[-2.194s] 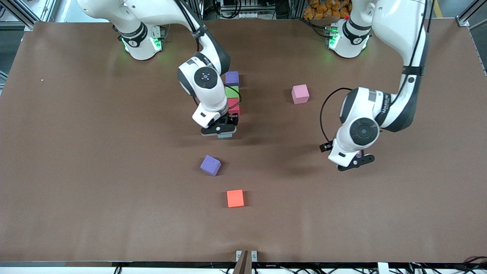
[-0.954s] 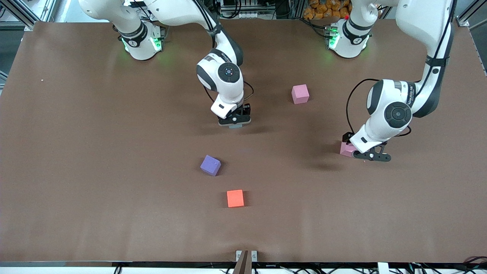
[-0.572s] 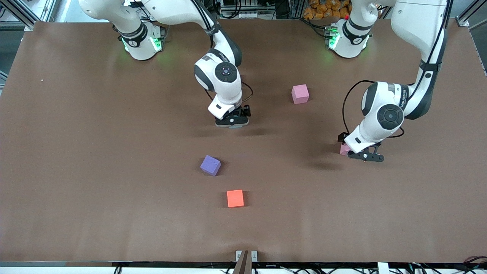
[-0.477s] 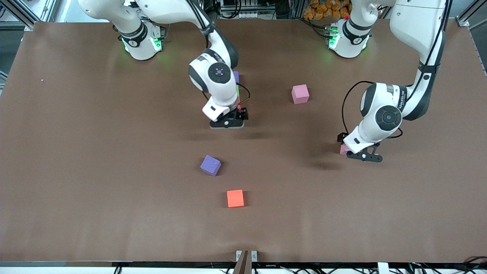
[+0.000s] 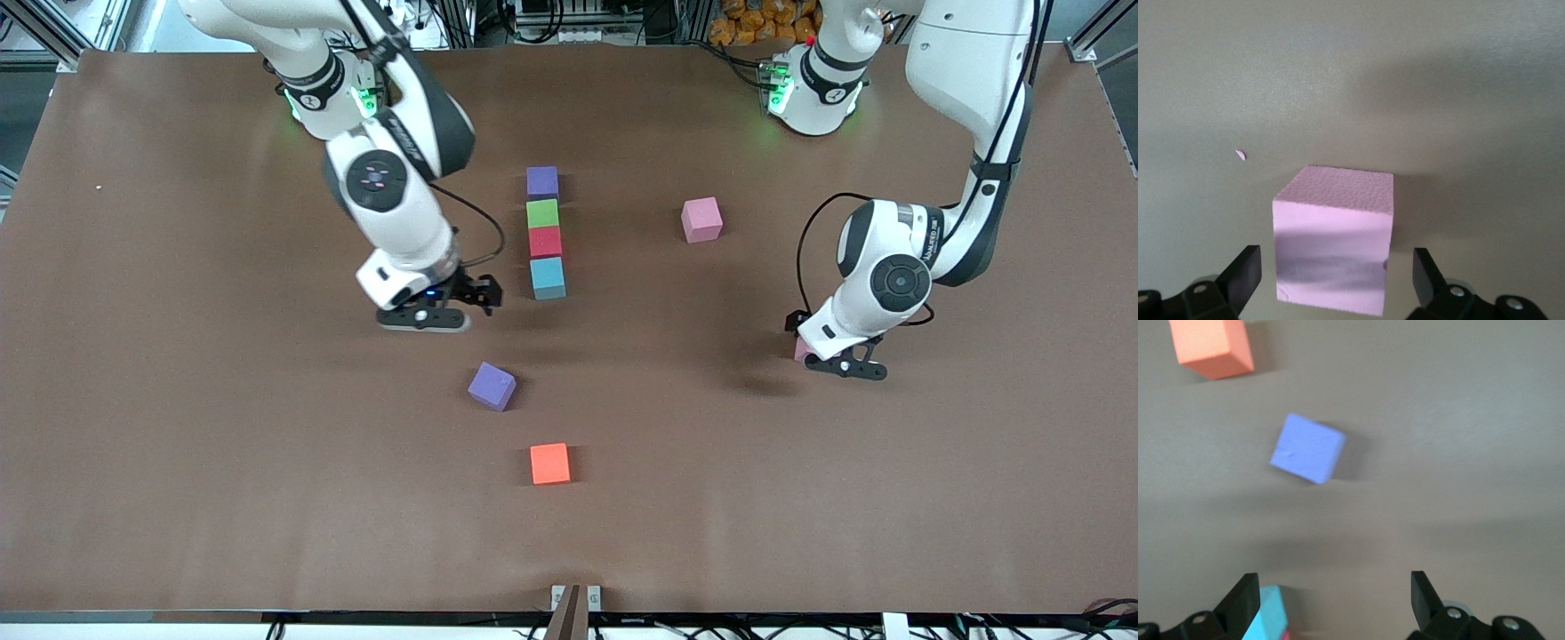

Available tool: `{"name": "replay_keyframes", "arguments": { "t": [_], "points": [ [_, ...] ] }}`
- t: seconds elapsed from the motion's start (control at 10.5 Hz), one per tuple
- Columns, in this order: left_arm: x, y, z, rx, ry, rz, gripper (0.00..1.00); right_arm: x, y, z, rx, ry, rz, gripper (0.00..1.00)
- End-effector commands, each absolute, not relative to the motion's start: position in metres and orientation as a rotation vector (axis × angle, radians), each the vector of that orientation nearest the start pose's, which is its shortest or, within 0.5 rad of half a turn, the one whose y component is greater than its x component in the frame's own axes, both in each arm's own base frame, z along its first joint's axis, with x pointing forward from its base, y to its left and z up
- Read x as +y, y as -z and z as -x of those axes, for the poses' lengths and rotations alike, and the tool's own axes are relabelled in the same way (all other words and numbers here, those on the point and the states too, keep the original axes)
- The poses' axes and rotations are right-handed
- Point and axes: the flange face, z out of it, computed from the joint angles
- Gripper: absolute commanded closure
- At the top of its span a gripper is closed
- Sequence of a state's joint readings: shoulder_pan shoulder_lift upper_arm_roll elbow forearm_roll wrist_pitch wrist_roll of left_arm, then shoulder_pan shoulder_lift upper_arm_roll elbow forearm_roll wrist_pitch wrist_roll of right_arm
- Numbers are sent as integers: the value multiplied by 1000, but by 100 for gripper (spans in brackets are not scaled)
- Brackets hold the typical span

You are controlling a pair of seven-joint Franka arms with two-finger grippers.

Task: Arrange blocks into number 1
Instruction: 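Return the right arm to rest while the left gripper lifts the pink cube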

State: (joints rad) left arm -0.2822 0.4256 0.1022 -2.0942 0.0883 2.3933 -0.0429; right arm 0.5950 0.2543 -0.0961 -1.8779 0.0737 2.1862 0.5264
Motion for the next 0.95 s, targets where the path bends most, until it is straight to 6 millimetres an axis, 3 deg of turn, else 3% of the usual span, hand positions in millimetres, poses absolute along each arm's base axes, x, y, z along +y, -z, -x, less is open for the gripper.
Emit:
{"name": "replay_keyframes", "arguments": {
  "t": [0.0,0.1,0.19,0.38,0.57,0.86],
  "points": [
    [-95,-196,-574,271,-164,3059,10,257,-425,-554,44,-25,3100,0],
    [-95,-191,-577,220,-170,3090,68,240,-442,-564,43,-40,3126,0],
    [-95,-187,-581,220,-173,3091,100,226,-458,-573,57,-32,3151,0],
    [-96,-185,-581,176,-180,3110,100,208,-480,-584,75,10,3185,1],
    [-111,-189,-582,109,-163,3116,100,177,-504,-596,42,53,3184,0],
    [-160,-210,-586,-67,-94,3120,100,132,-563,-608,133,88,3154,0]
  ]
}}
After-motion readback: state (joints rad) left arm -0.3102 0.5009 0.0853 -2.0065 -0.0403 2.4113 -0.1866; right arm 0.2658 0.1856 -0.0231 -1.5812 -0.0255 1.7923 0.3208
